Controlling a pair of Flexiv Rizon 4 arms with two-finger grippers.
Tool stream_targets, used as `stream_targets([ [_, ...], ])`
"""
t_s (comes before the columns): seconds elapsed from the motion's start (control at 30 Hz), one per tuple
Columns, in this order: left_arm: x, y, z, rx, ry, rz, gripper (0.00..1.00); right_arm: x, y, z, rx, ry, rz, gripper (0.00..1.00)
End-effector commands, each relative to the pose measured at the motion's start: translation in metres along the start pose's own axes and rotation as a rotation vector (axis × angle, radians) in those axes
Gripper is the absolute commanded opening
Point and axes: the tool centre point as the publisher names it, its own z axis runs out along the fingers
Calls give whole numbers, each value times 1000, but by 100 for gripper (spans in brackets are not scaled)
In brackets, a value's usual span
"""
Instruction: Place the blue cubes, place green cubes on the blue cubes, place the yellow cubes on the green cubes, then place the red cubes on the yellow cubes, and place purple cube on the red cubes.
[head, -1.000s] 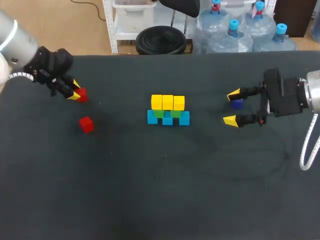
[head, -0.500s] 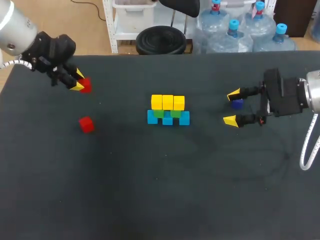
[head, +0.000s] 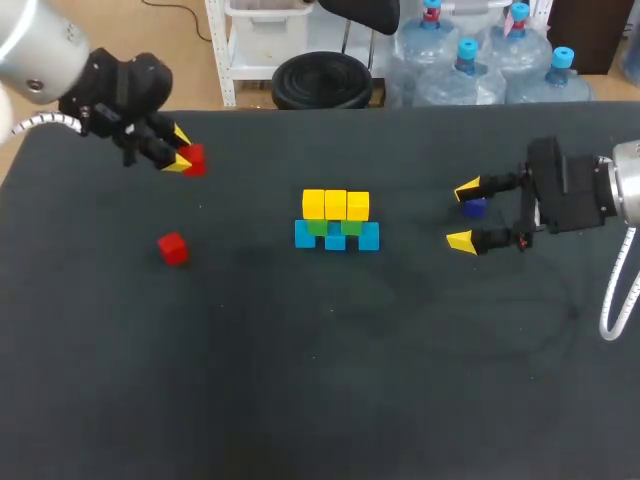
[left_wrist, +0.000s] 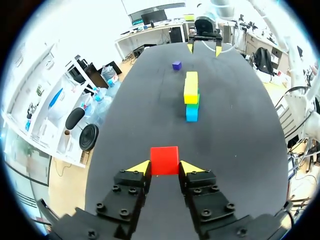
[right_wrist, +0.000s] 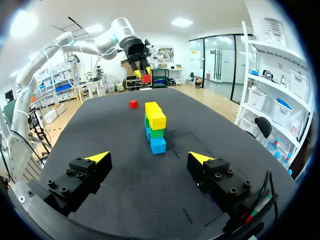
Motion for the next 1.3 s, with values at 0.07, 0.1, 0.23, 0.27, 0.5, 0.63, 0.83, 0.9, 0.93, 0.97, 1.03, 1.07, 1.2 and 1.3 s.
stream_targets([
  [0.07, -14, -11, -2, -12, 3, 11, 0, 0, 0, 1, 0, -2, -1, 100],
  [0.1, -17, -11, -2, -11, 4, 14, 0, 0, 0, 1, 0, -2, -1, 100],
  [0.23, -28, -14, -3, -10, 1, 28, 0, 0, 0, 1, 0, -2, -1, 100],
  [0.27, -31, -14, -3, -10, 0, 29, 0, 0, 0, 1, 0, -2, -1, 100],
  [0.5, -55, -22, 2, -15, -19, 28, 0, 0, 0, 1, 0, -2, -1, 100],
  [0.63, -70, -26, 12, 2, -28, 40, 0, 0, 0, 1, 0, -2, -1, 100],
  [0.83, -89, -31, 28, 37, -47, 65, 0, 0, 0, 1, 0, -2, -1, 100],
  [0.9, -94, -32, 33, 49, -48, 71, 0, 0, 0, 1, 0, -2, -1, 100],
  [0.93, -97, -32, 35, 56, -51, 74, 0, 0, 0, 1, 0, -2, -1, 100],
  [0.97, -99, -33, 37, 59, -51, 77, 0, 0, 0, 1, 0, -2, -1, 100],
  [1.03, -103, -33, 39, 67, -51, 81, 0, 0, 0, 1, 0, -2, -1, 100],
  [1.07, -106, -34, 40, 71, -50, 84, 0, 0, 0, 1, 0, -2, -1, 100],
  [1.2, -118, -35, 42, 85, -43, 107, 0, 0, 0, 1, 0, -2, -1, 100],
  [1.3, -124, -37, 44, 93, -37, 121, 0, 0, 0, 1, 0, -2, -1, 100],
])
